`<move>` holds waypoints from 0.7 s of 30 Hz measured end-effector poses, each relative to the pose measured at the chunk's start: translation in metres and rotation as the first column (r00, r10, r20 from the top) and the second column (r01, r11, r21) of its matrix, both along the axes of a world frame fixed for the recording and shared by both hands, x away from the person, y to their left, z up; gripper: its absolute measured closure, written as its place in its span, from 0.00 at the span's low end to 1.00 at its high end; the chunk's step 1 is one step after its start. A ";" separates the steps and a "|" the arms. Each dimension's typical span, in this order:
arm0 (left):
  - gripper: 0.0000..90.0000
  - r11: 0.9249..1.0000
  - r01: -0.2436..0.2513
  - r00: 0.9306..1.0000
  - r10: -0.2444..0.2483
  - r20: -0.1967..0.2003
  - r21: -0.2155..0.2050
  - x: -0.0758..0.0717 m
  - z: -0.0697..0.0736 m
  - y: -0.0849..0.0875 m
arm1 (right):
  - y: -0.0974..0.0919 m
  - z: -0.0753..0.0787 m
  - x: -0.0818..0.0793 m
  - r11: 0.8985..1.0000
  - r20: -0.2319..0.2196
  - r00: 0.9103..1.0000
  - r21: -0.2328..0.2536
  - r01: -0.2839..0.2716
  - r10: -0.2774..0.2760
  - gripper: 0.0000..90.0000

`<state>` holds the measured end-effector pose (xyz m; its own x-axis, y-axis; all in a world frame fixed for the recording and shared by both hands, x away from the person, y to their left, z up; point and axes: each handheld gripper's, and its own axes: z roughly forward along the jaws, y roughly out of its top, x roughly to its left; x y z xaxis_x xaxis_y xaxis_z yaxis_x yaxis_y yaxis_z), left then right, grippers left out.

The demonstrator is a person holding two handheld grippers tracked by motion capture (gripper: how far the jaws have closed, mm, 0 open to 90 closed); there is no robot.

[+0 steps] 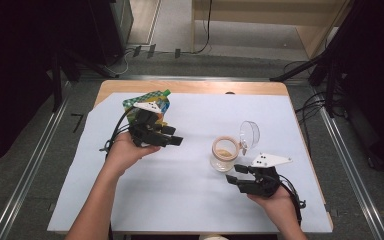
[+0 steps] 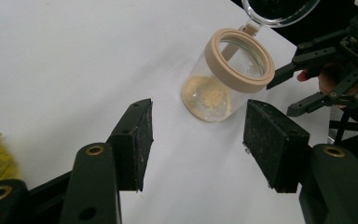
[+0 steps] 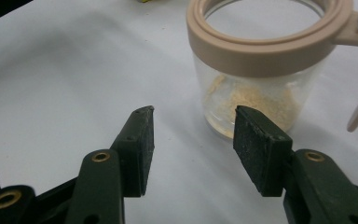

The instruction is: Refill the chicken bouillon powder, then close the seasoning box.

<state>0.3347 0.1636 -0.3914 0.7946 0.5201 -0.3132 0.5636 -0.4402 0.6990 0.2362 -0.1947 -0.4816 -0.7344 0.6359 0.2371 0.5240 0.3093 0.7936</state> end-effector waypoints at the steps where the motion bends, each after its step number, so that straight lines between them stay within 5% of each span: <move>1: 0.48 1.000 -0.004 1.000 0.004 0.002 -0.006 -0.001 0.001 0.003 | 0.001 0.000 -0.001 1.000 -0.001 1.000 0.002 -0.002 0.002 0.55; 6: 0.49 1.000 -0.028 1.000 0.028 0.012 -0.006 -0.001 0.006 0.015 | 0.008 0.001 -0.003 1.000 0.002 1.000 -0.007 -0.026 0.026 0.55; 8: 0.49 0.999 -0.042 0.999 0.042 0.025 0.033 -0.002 0.007 0.017 | 0.012 0.002 -0.005 0.999 0.003 0.999 -0.013 -0.041 0.041 0.55; 21: 0.49 0.996 -0.094 0.995 0.094 0.035 -0.009 -0.006 0.017 0.056 | 0.029 0.000 -0.008 0.993 0.002 0.994 -0.027 -0.112 0.112 0.53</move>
<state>0.3290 0.2197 -0.3743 0.7528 0.5911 -0.2897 0.5772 -0.3811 0.7223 0.2278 -0.1653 -0.4816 -0.8025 0.5555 0.2177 0.4815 0.3876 0.7861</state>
